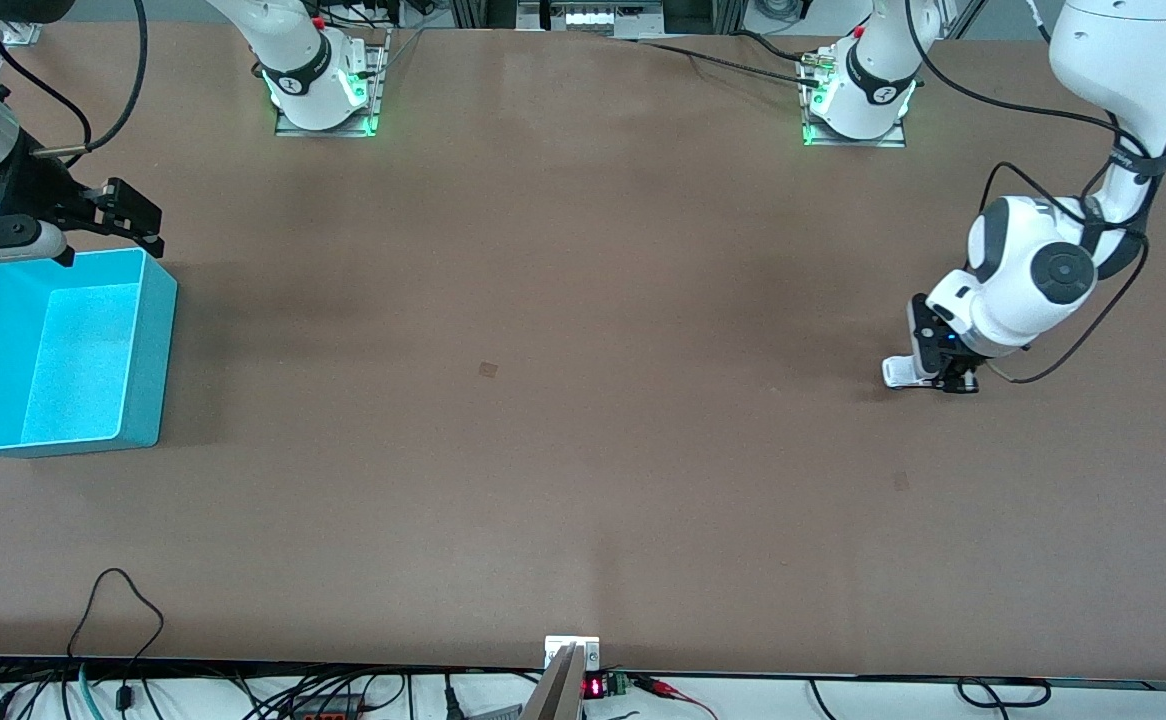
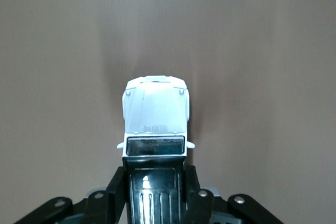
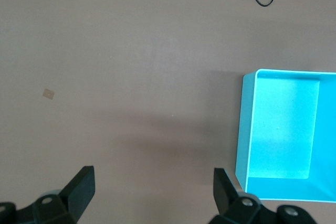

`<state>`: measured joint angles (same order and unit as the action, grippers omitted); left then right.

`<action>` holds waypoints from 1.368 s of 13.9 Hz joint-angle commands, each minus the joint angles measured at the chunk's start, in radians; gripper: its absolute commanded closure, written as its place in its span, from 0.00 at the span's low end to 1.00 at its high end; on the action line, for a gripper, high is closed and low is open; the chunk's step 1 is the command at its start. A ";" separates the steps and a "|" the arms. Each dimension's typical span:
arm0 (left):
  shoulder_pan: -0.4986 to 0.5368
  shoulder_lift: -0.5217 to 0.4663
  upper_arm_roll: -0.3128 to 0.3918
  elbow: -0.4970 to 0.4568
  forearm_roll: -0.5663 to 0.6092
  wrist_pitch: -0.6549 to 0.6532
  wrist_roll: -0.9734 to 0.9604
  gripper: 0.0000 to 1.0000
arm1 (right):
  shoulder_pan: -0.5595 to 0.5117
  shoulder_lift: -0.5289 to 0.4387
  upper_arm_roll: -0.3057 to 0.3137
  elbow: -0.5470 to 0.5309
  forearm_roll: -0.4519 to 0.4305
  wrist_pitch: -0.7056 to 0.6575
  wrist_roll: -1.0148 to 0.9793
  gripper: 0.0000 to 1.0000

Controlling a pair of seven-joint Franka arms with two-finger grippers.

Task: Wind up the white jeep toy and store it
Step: 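Pull the jeep backward along the table with the left gripper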

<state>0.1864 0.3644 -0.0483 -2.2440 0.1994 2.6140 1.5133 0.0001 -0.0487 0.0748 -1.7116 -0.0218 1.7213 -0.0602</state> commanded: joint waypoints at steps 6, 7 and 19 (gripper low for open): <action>0.205 0.117 -0.005 0.086 0.025 0.011 0.274 0.90 | 0.004 -0.014 0.000 0.001 -0.015 -0.014 0.011 0.00; 0.212 0.119 -0.005 0.092 0.025 0.011 0.283 0.90 | 0.004 -0.014 0.000 0.001 -0.015 -0.014 0.011 0.00; 0.200 0.064 -0.024 0.164 0.017 -0.118 0.283 0.00 | 0.004 -0.014 0.000 0.001 -0.015 -0.014 0.011 0.00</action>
<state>0.3857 0.4559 -0.0539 -2.0977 0.1994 2.5551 1.7915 0.0003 -0.0487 0.0750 -1.7116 -0.0218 1.7212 -0.0602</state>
